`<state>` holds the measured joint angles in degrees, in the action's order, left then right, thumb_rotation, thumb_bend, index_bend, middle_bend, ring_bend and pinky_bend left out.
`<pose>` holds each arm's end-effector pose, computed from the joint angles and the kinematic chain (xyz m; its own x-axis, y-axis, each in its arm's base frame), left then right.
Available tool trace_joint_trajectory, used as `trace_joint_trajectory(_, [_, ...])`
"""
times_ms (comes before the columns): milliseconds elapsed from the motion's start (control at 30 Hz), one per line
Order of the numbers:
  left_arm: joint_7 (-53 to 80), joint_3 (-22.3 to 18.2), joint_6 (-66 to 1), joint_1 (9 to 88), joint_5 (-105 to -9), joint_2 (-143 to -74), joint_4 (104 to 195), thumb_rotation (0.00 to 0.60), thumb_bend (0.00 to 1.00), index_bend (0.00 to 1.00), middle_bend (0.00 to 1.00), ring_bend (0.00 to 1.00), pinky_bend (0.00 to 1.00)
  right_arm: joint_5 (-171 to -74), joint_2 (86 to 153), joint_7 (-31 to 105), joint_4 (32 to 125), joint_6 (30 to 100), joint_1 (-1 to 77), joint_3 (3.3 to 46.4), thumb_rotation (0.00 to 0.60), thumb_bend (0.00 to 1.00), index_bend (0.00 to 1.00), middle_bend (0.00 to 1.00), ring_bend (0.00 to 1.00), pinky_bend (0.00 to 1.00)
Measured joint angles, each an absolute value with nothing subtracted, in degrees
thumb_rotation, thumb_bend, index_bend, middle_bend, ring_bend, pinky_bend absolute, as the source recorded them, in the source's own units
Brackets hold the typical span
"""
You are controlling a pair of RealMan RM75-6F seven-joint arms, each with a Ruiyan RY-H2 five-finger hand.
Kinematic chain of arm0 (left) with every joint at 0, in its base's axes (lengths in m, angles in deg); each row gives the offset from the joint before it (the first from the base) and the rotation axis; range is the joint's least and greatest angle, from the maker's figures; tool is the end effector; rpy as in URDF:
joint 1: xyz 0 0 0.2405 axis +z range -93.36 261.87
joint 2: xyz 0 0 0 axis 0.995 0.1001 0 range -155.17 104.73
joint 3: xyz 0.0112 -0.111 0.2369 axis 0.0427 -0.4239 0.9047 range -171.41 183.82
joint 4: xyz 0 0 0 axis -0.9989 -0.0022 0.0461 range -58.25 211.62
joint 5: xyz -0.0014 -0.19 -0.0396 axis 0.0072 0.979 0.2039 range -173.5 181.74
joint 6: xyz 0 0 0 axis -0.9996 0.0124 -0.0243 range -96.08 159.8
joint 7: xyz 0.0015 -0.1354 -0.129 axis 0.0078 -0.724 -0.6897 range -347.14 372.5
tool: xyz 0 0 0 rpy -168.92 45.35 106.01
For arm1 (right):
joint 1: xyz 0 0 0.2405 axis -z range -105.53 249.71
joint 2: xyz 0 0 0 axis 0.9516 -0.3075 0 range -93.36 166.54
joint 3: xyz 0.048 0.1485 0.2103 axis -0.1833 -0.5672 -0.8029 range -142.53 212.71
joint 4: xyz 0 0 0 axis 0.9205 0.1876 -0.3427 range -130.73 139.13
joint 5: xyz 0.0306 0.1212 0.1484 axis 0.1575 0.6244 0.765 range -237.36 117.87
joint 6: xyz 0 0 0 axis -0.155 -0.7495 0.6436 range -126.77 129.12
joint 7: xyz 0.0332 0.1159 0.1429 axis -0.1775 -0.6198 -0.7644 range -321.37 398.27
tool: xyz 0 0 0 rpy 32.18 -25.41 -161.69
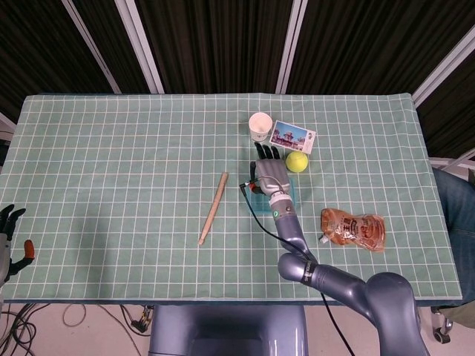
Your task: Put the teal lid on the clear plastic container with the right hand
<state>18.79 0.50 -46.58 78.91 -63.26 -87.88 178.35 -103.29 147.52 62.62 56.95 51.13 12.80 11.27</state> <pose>-0.3353 0.2245 0.1728 0.3029 0.1008 0.9477 0.9088 0.2689 -0.3190 -0.0883 -0.4737 -0.0735 0.3167 -0.2146 0.9239 -0.9459 -0.1435 0.2909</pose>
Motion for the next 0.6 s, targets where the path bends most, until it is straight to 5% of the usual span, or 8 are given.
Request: trace_joint_trajectory(600, [18.7,0.5,-46.5,78.9,-63.0,-87.7,178.5,0.6,0.57,0.11,0.0,0.0,0.0,-102.1,148.0,65.9,55.3,49.4,12.7,11.7,0.6,0.64,0.72,0.04,0.0,0.0])
